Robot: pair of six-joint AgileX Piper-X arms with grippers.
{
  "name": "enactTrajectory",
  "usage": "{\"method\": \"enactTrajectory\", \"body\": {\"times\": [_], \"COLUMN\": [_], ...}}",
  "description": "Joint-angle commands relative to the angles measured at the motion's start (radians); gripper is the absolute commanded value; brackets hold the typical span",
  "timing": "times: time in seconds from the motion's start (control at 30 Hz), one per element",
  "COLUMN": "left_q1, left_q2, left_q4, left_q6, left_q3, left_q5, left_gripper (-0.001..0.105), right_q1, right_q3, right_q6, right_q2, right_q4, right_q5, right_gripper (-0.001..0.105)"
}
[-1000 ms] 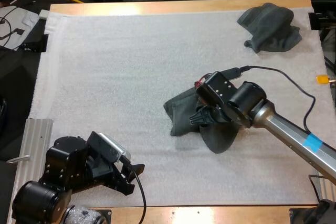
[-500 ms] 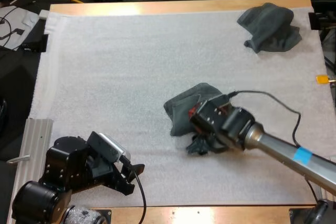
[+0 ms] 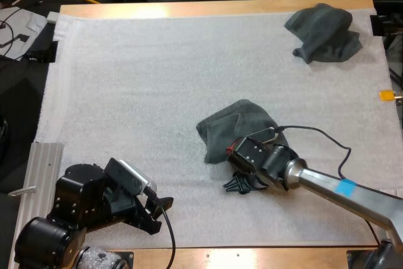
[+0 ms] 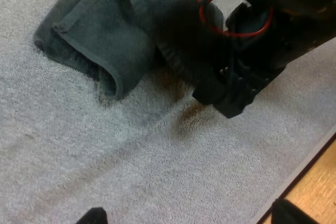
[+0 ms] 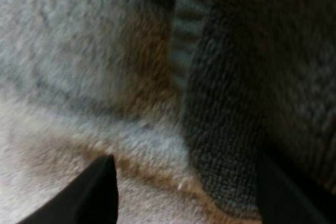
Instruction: Pick towel from pile, fold and stack
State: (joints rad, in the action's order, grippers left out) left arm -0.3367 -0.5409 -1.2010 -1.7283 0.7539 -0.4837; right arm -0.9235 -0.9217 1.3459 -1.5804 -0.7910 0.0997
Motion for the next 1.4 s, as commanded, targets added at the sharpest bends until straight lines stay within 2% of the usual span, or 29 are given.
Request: {"method": "enactTrajectory", "body": {"times": [0.0,0.03,0.13,0.23,0.3,0.4,0.53,0.83,1.17,1.37], "left_q1": [-0.003,-0.002,-0.002,-0.001,-0.005,-0.006,-0.007,-0.007,-0.004,-0.006], "left_q2": [0.002,0.002,0.002,0.0,-0.001,0.001,-0.002,-0.005,0.0,0.003], "left_q4": [-0.003,-0.003,-0.004,-0.006,-0.003,0.003,0.003,0.004,-0.001,0.024], "left_q6": [0.001,0.002,0.002,0.004,0.002,-0.003,-0.002,0.003,-0.001,0.003], "left_q3": [-0.003,-0.003,-0.001,0.0,0.001,0.003,0.003,0.0,0.004,0.007], "left_q5": [0.002,0.002,0.0,0.0,-0.003,-0.009,-0.009,-0.009,-0.008,-0.014], "left_gripper": [0.06,0.06,0.06,0.06,0.06,0.061,0.061,0.061,0.061,0.06], "right_q1": [0.008,0.008,0.008,0.008,0.007,0.003,0.001,-0.033,-0.035,-0.034], "right_q3": [0.005,0.003,0.001,0.002,-0.001,-0.002,-0.005,-0.023,-0.038,-0.041], "right_q6": [-0.013,-0.017,-0.035,-0.042,-0.041,-0.036,-0.005,0.116,0.103,0.071], "right_q2": [-0.038,-0.048,-0.077,-0.087,-0.089,-0.078,-0.035,0.158,0.291,0.374], "right_q4": [0.038,0.043,0.051,0.05,0.05,0.041,0.003,-0.181,-0.237,-0.328], "right_q5": [0.031,0.038,0.08,0.109,0.118,0.112,0.138,0.166,0.187,0.212], "right_gripper": [0.054,0.054,0.042,0.028,0.011,0.0,0.0,0.0,0.0,0.0]}}
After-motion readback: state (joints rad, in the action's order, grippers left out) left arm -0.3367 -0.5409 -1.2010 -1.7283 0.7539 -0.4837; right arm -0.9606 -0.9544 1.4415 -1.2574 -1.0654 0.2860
